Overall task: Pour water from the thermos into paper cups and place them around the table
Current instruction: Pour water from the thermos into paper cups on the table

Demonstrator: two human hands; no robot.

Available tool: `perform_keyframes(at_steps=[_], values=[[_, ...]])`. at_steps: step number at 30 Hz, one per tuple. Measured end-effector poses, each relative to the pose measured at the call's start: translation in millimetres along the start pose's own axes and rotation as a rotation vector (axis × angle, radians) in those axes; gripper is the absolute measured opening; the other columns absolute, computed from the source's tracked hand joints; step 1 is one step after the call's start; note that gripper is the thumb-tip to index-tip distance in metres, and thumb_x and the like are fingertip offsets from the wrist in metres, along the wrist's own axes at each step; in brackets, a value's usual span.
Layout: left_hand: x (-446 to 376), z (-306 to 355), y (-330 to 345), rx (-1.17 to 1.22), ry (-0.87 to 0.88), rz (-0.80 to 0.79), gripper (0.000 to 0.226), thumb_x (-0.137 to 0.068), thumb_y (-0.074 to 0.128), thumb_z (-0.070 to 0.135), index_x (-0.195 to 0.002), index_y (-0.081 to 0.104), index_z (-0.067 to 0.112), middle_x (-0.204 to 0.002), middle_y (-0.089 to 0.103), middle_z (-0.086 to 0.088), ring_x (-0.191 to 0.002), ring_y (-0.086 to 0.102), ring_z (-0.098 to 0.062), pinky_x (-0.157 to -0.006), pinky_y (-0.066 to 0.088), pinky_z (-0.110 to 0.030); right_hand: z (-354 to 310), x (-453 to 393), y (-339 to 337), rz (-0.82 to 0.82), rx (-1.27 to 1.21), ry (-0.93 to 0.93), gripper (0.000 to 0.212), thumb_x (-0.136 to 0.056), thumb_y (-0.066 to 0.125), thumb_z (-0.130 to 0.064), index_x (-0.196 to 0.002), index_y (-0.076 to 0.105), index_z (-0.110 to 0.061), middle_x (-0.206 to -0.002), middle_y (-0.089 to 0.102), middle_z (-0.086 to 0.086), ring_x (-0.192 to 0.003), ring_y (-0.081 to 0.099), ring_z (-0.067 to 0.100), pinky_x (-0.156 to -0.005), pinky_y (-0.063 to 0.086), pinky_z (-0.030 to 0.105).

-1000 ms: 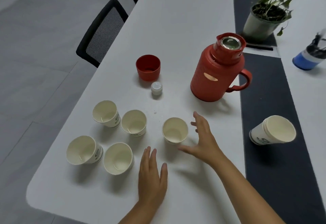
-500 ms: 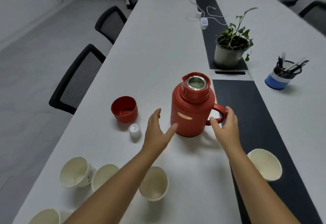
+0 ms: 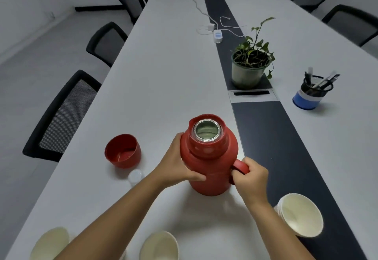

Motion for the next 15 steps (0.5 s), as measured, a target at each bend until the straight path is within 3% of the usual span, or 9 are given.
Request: perform_keyframes(at_steps=[2, 5, 9, 12, 15], values=[[15.9, 6.5, 4.8, 0.035, 0.009, 0.008, 0.092, -0.034, 0.082, 0.03, -0.112, 0.036, 0.044, -0.116, 0.05, 0.018, -0.104, 0.049, 0.012, -0.081, 0.041, -0.003, -6.1, 14.1, -14.1, 0.019, -0.002, 0.006, 0.018, -0.055, 0.048, -0.01, -0.044, 0.033, -0.005, -0.044, 0.03, 0.007, -0.049, 0.024, 0.019, -0.047, 0.028, 0.032], [44.1, 20.0, 12.5, 0.116, 0.025, 0.047, 0.09, -0.036, 0.079, 0.036, -0.115, 0.038, 0.048, -0.117, 0.052, 0.023, -0.11, 0.051, 0.005, -0.094, 0.045, -0.017, -27.3, 38.8, -38.5, 0.006, -0.002, -0.02, 0.02, -0.056, 0.048, -0.012, -0.046, 0.035, 0.0, -0.043, 0.032, 0.01, -0.046, 0.024, 0.014, -0.044, 0.026, 0.027], [90.8, 30.5, 27.8, 0.218, 0.02, 0.092, 0.104, -0.041, 0.078, 0.038, -0.133, 0.031, 0.03, -0.127, 0.051, 0.012, -0.119, 0.05, -0.005, -0.104, 0.042, -0.036, -60.4, 74.8, -70.8, -0.093, 0.014, -0.133, 0.025, -0.063, 0.054, -0.016, -0.053, 0.044, 0.004, -0.047, 0.046, 0.021, -0.046, 0.043, 0.031, -0.045, 0.042, 0.038], [124.8, 32.7, 43.1, 0.273, 0.004, 0.083, 0.108, -0.046, 0.076, 0.043, -0.139, 0.024, 0.024, -0.135, 0.047, 0.004, -0.125, 0.046, -0.011, -0.106, 0.039, -0.041, -78.4, 101.8, -92.8, -0.126, 0.021, -0.205, 0.037, -0.067, 0.055, -0.036, -0.053, 0.047, -0.002, -0.048, 0.047, 0.009, -0.058, 0.049, 0.021, -0.046, 0.037, 0.016], [157.4, 34.6, 57.4, 0.327, -0.01, 0.081, 0.093, -0.049, 0.071, 0.047, -0.131, 0.03, 0.03, -0.127, 0.051, 0.01, -0.116, 0.052, -0.005, -0.098, 0.046, -0.029, -90.0, 127.7, -108.0, -0.151, 0.084, -0.235, 0.027, -0.072, 0.057, -0.038, -0.054, 0.046, -0.02, -0.048, 0.046, -0.006, -0.057, 0.053, 0.004, -0.047, 0.036, 0.003]])
Point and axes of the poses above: each hand's wrist, its own x-axis away from the middle knuckle, its own y-axis out of the palm, z = x × y, the point moved 7 cm from there along -x, towards the middle knuckle
